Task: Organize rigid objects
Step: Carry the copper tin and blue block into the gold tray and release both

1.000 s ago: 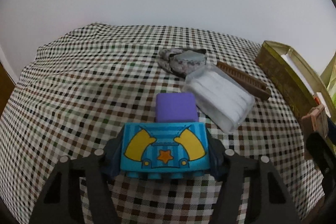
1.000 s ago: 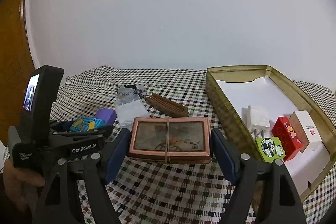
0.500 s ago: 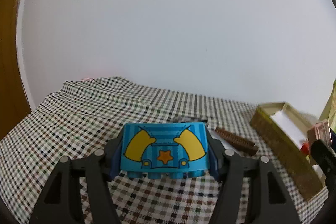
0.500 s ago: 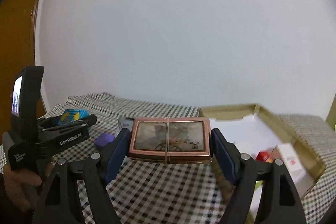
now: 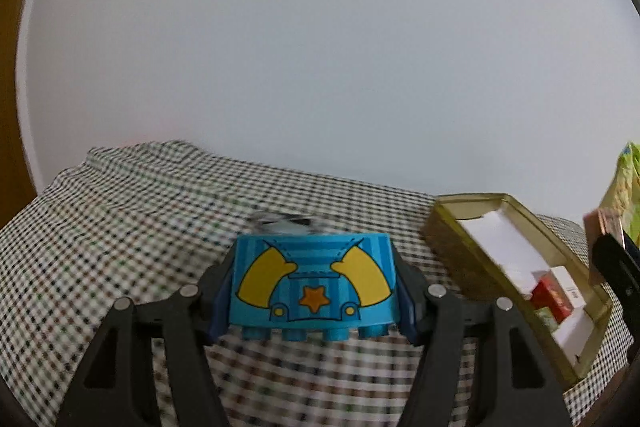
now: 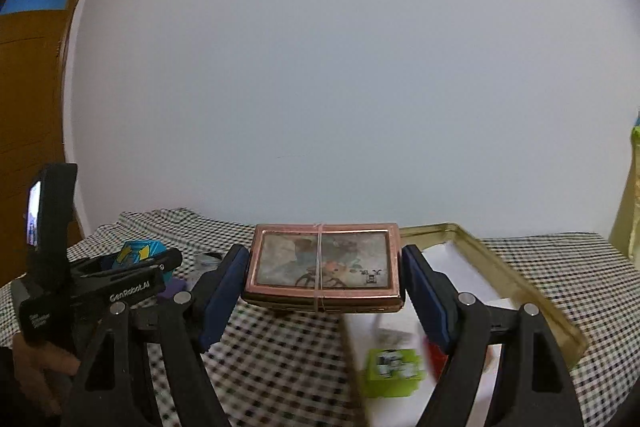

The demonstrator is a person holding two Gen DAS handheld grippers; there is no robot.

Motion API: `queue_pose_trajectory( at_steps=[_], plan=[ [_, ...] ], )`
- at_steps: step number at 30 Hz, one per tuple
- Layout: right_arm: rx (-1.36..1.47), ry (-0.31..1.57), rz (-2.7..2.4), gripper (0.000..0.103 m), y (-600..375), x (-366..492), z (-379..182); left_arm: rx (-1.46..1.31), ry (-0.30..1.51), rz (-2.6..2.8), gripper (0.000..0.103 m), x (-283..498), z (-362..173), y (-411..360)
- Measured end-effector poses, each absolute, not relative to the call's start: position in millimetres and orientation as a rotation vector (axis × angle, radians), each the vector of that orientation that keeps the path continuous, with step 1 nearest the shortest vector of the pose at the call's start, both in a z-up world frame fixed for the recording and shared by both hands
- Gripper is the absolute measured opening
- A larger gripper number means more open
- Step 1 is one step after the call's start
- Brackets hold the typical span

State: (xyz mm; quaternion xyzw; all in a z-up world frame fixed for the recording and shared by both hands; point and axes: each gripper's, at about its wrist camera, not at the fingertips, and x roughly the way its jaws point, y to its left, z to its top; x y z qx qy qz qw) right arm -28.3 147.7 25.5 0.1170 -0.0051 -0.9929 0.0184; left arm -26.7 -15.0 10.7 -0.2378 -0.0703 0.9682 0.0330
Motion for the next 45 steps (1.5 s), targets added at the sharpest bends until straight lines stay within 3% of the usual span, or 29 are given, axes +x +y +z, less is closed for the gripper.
queue_pose_trajectory(
  at_steps=[24, 45],
  plan=[
    [0.308, -0.013, -3.350, 0.079, 240.1, -13.7, 41.0, -0.643, -0.070, 2.835, 0.064, -28.8, 34.8, 126.9],
    [0.609, -0.073, -3.378, 0.079, 290.0, -31.5, 17.8, -0.707, 0.075, 2.720, 0.064, -34.7, 21.1, 195.2]
  ],
)
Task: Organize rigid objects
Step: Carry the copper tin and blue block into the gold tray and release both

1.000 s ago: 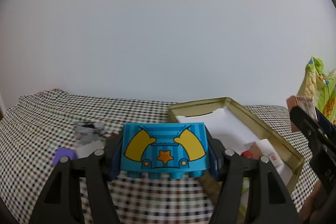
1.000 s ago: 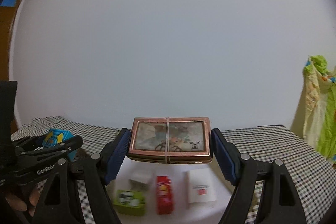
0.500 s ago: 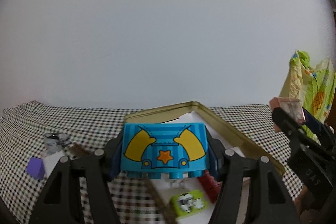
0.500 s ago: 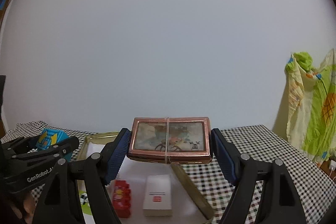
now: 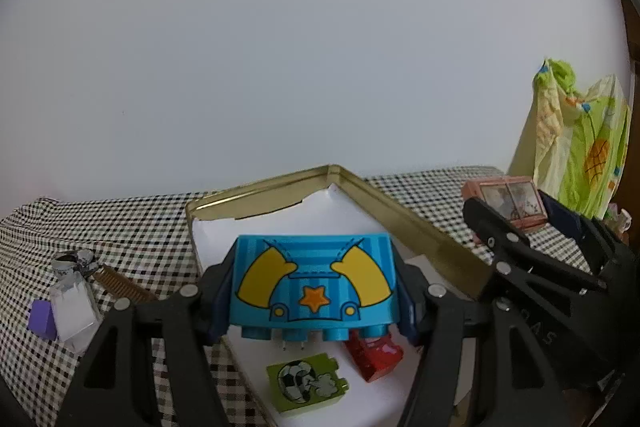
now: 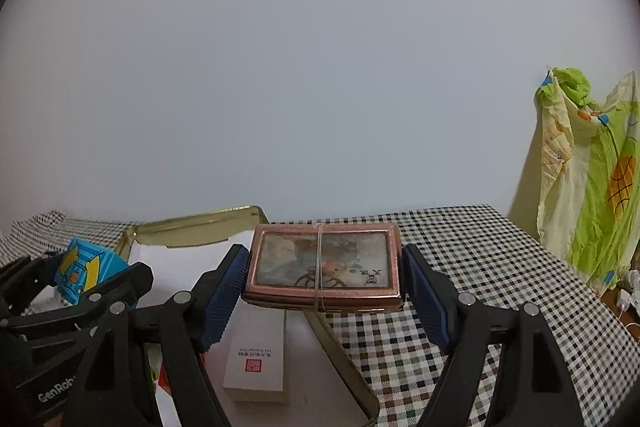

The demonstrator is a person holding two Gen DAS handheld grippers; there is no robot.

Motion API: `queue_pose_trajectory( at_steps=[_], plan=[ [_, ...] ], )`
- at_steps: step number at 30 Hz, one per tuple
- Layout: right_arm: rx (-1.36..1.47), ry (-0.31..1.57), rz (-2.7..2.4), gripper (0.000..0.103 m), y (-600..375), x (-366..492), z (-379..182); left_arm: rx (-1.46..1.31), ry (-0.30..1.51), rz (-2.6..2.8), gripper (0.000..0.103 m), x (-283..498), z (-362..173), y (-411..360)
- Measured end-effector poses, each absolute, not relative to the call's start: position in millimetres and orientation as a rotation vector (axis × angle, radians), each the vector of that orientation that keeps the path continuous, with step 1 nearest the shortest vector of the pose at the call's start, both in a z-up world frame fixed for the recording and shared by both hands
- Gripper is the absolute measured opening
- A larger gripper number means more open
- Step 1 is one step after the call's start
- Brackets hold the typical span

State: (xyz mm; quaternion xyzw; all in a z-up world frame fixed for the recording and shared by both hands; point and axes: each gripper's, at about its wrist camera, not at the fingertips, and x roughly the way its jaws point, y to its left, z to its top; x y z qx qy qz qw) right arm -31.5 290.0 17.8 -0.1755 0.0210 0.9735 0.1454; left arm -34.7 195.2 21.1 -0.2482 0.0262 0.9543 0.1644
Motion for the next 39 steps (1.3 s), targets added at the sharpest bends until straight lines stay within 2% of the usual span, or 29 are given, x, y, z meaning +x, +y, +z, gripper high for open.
queue_pose_trajectory(
  at_steps=[10, 35, 37, 39],
  plan=[
    [-0.607, 0.120, 2.781, 0.079, 309.2, -42.7, 6.9, -0.755, 0.157, 2.713, 0.064, -37.9, 13.3, 199.4],
    [-0.838, 0.201, 2.792, 0.079, 320.8, -63.3, -8.2, -0.878, 0.223, 2.736, 0.064, -49.3, 3.2, 198.8],
    [-0.829, 0.197, 2.789, 0.079, 320.5, -62.1, -7.9, -0.875, 0.214, 2.740, 0.069, -48.8, 3.9, 197.1],
    [-0.804, 0.208, 2.780, 0.079, 322.1, -59.1, -6.7, -0.874, 0.182, 2.739, 0.087, -48.7, 5.7, 193.1]
  ],
)
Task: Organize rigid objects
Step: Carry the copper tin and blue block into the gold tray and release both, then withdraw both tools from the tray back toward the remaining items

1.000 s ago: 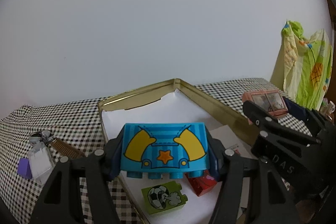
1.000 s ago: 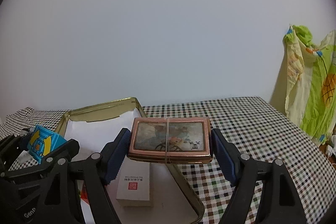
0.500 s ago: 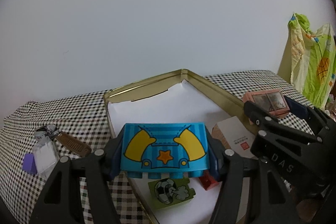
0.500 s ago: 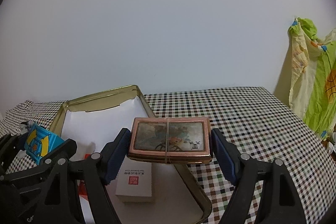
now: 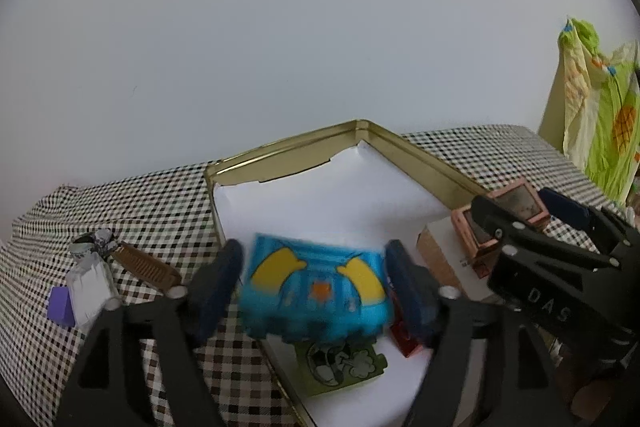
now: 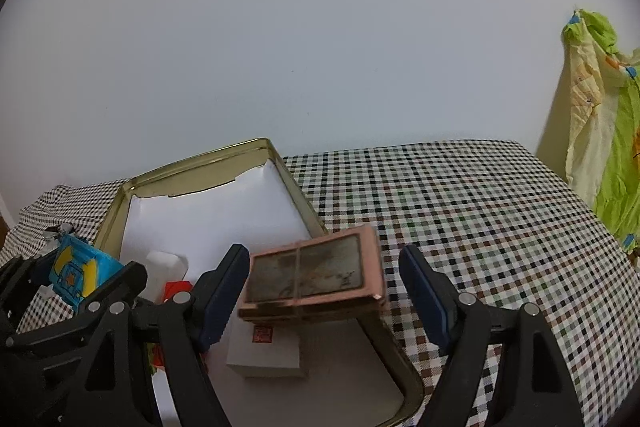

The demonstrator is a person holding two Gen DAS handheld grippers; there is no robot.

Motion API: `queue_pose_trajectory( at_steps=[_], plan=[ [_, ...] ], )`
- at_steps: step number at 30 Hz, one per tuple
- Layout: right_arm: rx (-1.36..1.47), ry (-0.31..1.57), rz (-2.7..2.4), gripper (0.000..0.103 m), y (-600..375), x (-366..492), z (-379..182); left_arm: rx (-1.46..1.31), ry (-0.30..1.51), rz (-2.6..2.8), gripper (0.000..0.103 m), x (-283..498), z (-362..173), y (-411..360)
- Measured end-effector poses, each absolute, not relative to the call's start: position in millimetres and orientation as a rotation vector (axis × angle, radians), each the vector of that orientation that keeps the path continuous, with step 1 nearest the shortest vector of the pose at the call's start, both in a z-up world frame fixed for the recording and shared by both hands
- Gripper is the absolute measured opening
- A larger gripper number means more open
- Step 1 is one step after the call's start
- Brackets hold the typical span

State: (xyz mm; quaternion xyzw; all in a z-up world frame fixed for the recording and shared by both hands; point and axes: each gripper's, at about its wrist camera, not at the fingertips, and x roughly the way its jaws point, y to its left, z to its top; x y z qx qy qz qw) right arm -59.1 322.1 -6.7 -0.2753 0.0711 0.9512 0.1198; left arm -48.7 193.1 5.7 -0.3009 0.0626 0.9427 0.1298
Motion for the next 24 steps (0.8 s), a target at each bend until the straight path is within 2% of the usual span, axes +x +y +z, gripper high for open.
queue_pose_trajectory(
  at_steps=[2, 3, 5, 7, 19, 24],
  plan=[
    [-0.728, 0.260, 2.780, 0.079, 327.3, -51.8, -2.9, -0.849, 0.135, 2.752, 0.102, -47.0, 9.7, 186.6],
    [-0.691, 0.289, 2.786, 0.080, 329.9, -48.8, -1.0, -0.826, 0.110, 2.761, 0.102, -45.7, 11.7, 183.1],
    [-0.608, 0.356, 2.803, 0.089, 334.7, -41.2, 3.6, -0.790, 0.084, 2.763, 0.102, -42.9, 15.7, 178.1],
    [-0.554, 0.380, 2.808, 0.092, 336.3, -36.0, 6.8, -0.761, 0.086, 2.774, 0.102, -40.4, 18.1, 175.9],
    [-0.436, 0.367, 2.817, 0.092, 332.7, -25.1, 11.8, -0.775, 0.071, 2.821, 0.102, -41.9, 18.0, 162.5],
    [-0.131, 0.364, 2.656, 0.092, 344.5, 10.5, 27.7, -0.765, 0.019, 2.885, 0.103, -49.0, 20.5, 144.1]
  ],
)
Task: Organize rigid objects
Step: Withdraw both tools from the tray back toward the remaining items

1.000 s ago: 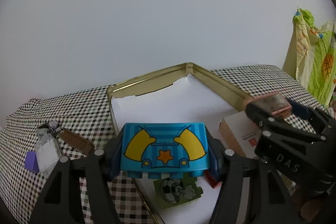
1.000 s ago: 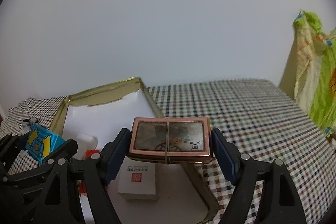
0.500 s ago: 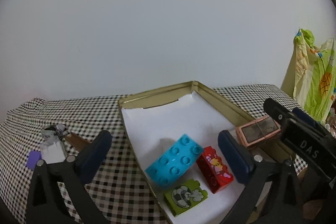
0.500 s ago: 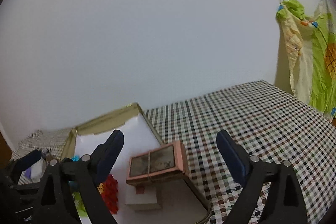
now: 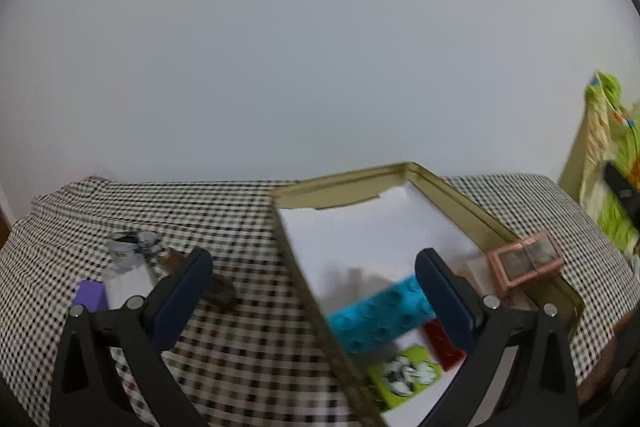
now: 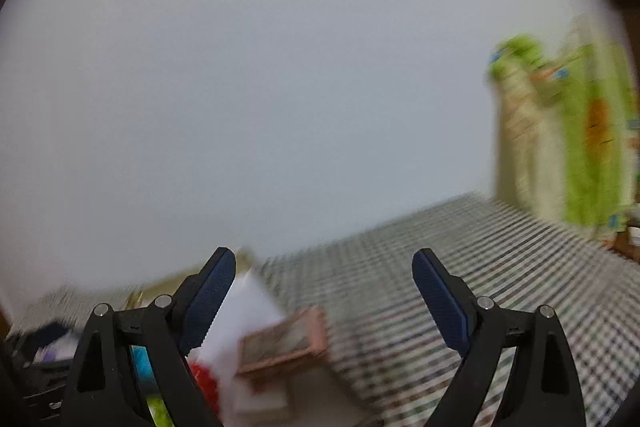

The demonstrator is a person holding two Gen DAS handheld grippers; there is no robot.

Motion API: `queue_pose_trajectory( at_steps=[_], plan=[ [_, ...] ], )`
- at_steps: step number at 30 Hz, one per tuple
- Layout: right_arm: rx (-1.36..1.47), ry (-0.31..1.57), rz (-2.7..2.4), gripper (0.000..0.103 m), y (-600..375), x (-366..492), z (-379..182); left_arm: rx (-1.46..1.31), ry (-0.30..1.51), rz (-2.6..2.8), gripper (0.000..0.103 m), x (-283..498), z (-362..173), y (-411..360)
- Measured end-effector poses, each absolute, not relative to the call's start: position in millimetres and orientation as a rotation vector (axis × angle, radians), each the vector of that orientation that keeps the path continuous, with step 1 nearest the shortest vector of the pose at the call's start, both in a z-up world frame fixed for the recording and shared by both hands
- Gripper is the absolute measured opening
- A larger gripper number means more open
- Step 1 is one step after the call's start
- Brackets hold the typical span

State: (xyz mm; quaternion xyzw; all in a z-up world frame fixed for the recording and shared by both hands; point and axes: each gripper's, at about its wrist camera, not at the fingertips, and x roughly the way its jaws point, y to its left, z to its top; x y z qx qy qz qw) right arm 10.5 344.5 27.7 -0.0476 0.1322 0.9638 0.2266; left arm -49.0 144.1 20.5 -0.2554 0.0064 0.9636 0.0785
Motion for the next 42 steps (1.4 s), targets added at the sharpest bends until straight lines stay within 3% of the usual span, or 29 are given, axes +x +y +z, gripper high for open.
queue_pose_trajectory(
  at_steps=[6, 14, 17, 22, 31, 42],
  plan=[
    [0.001, 0.414, 2.550, 0.095, 356.3, 26.9, 29.4, -0.765, -0.029, 2.962, 0.102, -58.4, 19.6, 119.1],
    [-0.020, 0.273, 2.498, 0.095, 340.1, 18.1, 29.7, -0.796, -0.110, 3.028, 0.102, -63.8, 15.5, 90.5],
    [-0.177, 0.226, 2.356, 0.095, 354.6, 6.6, 22.2, -0.799, -0.106, 3.037, 0.102, -62.7, 15.1, 85.7],
    [-0.381, 0.347, 2.367, 0.095, 373.9, -7.5, 7.6, -0.781, -0.100, 3.057, 0.102, -61.4, 18.0, 79.0],
    [0.001, 0.322, 2.511, 0.095, 334.2, 28.9, 21.9, -0.786, -0.031, 3.110, 0.103, -62.0, 8.6, 62.4],
    [0.020, 0.254, 2.590, 0.095, 283.5, 31.6, 28.0, -0.772, 0.073, 3.114, 0.102, -60.6, 3.3, 50.7]
  ],
)
